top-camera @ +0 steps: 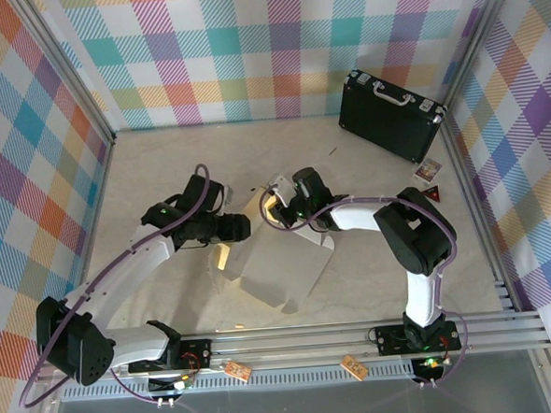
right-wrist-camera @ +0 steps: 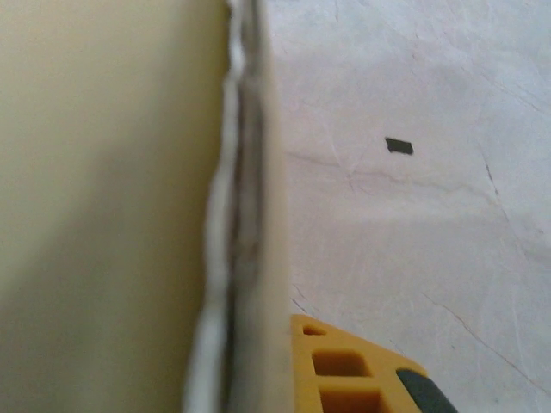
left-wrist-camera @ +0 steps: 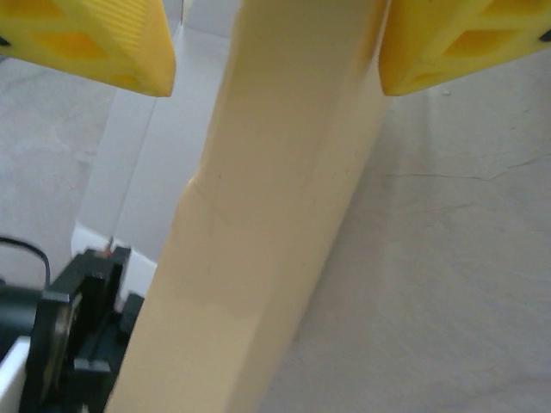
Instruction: Fold the paper box
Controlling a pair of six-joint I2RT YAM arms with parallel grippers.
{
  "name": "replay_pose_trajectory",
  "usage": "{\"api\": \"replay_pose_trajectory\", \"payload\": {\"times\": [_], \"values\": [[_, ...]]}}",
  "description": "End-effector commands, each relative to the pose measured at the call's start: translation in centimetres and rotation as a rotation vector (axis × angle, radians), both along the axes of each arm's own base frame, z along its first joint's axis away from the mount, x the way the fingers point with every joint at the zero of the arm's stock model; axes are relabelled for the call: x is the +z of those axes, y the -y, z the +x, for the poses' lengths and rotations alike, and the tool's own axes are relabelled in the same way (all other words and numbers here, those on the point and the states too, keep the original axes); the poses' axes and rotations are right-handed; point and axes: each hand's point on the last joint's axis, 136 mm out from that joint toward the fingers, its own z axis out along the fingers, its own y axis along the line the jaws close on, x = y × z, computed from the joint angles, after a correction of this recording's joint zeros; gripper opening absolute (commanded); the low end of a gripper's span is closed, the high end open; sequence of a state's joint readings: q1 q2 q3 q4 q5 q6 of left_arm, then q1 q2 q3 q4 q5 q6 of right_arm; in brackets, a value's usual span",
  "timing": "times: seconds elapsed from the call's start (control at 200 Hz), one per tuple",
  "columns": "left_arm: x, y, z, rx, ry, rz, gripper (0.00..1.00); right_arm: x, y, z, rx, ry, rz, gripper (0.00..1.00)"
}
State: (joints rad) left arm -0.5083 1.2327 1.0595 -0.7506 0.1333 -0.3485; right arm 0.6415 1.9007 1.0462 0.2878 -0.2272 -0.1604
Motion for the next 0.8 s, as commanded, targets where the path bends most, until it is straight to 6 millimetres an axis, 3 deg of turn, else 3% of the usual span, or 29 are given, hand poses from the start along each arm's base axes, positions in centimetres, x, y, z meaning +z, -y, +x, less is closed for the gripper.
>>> {"api": "replay_pose_trajectory", "payload": {"times": [0.0,0.17,0.28,0.46,0.63,0.795], "values": [[3.1,-3.1,0.8,0.118,0.103,0.013,0.68,1.2,1.3,0.4,-0.061,0.012,-0.015,0.00],[4.9,-7.0,0.5,0.269,0.222,-0.003,0.75,1.3,3.6,1.0,-0.143,0.008,-0.032,0.00],[4.7,-8.6,0.1,0.343,0.253,0.006,0.78,1.8,4.6,1.0,-0.180,0.028,-0.025,0.00],[3.6,-7.6,0.0,0.315,0.236,-0.050,0.78,1.5,5.7,0.5,-0.216,0.007,-0.011,0.05],[2.6,-7.5,0.0,0.318,0.222,-0.049,0.78,2.2,5.8,0.4,-0.213,0.033,0.026,0.24],[2.2,-7.3,-0.3,0.297,0.206,-0.046,0.78,1.7,6.0,0.6,-0.216,0.019,0.020,0.30]]}}
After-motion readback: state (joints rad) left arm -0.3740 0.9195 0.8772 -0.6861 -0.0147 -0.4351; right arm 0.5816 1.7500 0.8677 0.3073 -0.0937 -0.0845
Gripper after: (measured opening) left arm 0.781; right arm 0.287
